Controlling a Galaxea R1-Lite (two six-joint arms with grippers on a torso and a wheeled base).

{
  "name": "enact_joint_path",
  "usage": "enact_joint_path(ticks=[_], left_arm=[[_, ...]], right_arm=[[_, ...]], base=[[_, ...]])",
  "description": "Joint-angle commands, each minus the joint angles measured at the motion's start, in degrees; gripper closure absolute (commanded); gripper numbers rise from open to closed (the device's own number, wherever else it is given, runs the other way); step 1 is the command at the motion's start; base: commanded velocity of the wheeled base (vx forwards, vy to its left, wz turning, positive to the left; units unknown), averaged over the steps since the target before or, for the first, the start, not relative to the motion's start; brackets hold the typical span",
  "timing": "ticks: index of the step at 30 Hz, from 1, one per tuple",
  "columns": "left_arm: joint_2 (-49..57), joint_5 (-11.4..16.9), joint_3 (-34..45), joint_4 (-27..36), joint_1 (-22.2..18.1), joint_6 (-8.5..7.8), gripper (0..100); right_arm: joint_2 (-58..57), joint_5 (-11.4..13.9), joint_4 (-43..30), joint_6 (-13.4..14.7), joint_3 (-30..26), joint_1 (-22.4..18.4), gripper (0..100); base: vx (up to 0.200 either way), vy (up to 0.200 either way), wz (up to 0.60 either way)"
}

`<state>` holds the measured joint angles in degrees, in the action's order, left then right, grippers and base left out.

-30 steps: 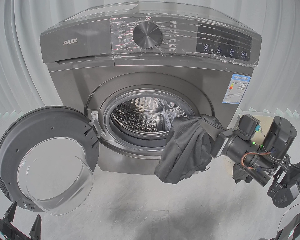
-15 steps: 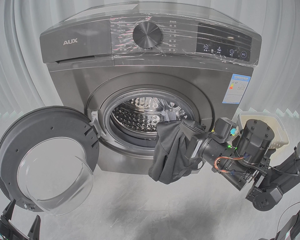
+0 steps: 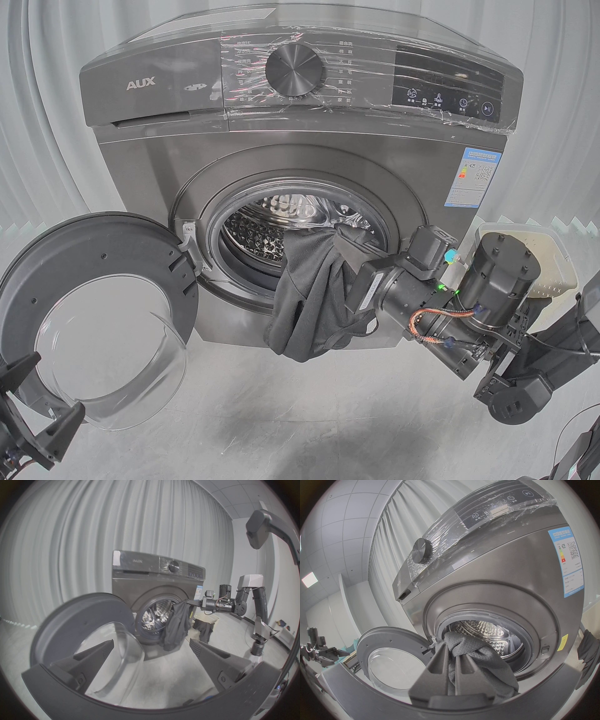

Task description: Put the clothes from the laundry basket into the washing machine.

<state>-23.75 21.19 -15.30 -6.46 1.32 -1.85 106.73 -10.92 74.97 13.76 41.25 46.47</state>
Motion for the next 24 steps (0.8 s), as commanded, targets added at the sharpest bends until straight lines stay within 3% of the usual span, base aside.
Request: enact_joint_path(ticks=[1, 6, 13, 18, 24], left_arm=[[-28.72, 6.5, 0.27, -14.37, 7.47, -1.57, 0], [-41.2, 5.88, -0.61, -23.25, 16.17, -0.52, 0], [-51.05, 4.3, -2.54, -28.78, 19.16, 0.18, 0], [-62.3, 1.66, -5.71, -37.4, 22.15, 1.59, 0], [-68.1, -2.73, -7.64, -41.09, 26.98, 3.96, 0]], right_arm=[[3.49, 1.08, 1.84, -0.14, 3.04, 0.64, 100], [4.89, 0.73, 1.93, -0.23, 4.27, 0.2, 100], [5.16, 0.2, 1.93, -0.23, 4.1, -0.5, 100], [5.86, -0.24, 1.93, -0.14, 4.27, -0.68, 100], [7.79, -0.94, 3.6, -0.32, 4.89, -0.68, 100]], base=[[0.0, 0.0, 0.0], [0.0, 0.0, 0.0], [0.0, 0.0, 0.0], [0.0, 0.0, 0.0], [0.0, 0.0, 0.0]])
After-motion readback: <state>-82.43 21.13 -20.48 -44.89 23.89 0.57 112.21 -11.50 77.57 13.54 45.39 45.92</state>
